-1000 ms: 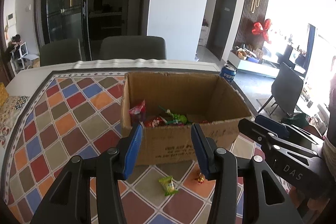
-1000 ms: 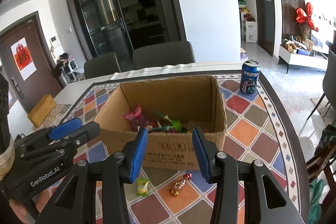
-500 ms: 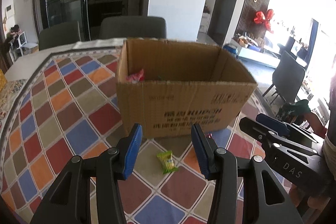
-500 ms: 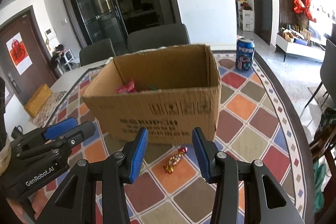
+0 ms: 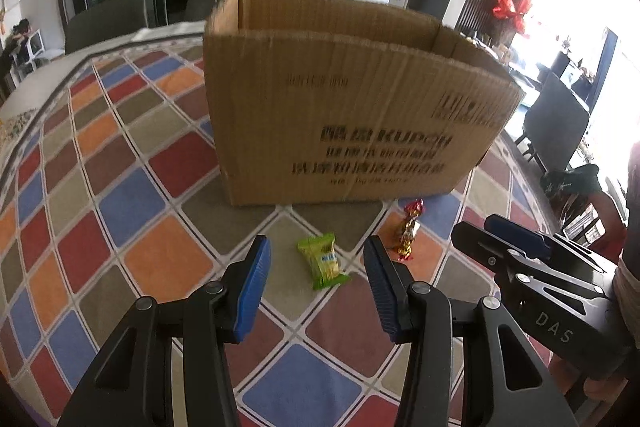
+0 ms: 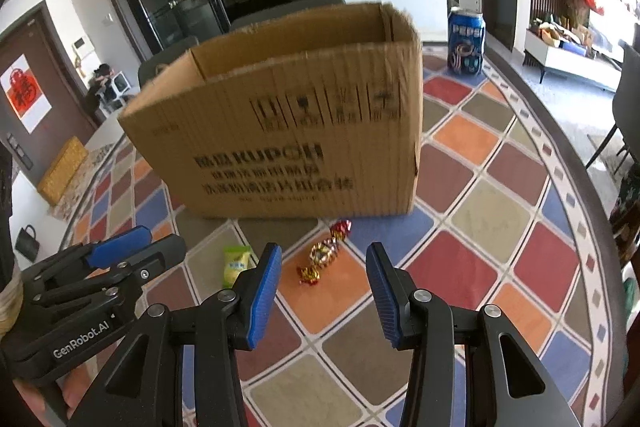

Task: Organize snacks
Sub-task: 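Grasp the small green cracker packet with the left tool while the right tool grasps the gold-wrapped candy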

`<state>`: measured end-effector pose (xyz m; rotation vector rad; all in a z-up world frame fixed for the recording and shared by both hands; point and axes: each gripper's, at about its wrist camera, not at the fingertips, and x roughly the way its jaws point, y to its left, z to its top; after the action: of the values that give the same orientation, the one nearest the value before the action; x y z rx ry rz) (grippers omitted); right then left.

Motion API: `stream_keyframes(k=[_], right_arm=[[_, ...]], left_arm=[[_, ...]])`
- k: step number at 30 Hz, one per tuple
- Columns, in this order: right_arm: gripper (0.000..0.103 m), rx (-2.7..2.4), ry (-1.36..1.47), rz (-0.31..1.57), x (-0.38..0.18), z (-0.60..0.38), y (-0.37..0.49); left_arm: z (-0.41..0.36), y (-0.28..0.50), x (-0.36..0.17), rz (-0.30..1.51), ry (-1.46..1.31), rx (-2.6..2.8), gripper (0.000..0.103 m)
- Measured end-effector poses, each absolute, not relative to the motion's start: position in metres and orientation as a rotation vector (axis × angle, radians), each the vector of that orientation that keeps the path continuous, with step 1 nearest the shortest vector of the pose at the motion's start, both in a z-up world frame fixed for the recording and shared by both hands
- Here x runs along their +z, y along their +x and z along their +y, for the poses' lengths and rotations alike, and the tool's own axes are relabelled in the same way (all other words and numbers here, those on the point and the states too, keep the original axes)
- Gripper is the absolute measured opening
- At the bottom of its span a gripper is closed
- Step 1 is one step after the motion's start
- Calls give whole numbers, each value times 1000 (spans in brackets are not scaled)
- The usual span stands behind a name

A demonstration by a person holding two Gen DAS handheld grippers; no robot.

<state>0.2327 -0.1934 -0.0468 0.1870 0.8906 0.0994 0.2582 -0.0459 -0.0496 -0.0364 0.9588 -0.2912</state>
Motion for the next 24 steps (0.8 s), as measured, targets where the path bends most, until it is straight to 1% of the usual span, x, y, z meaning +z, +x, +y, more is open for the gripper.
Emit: stream_keyframes(k=[15, 24], right_arm=[[45, 113, 198, 968, -80, -188, 249], [45, 120, 193, 979, -88, -182, 261]], left_arm=[[-53, 271, -90, 1051, -47, -307, 47], [-58, 281, -99, 1066, -53, -312, 46]])
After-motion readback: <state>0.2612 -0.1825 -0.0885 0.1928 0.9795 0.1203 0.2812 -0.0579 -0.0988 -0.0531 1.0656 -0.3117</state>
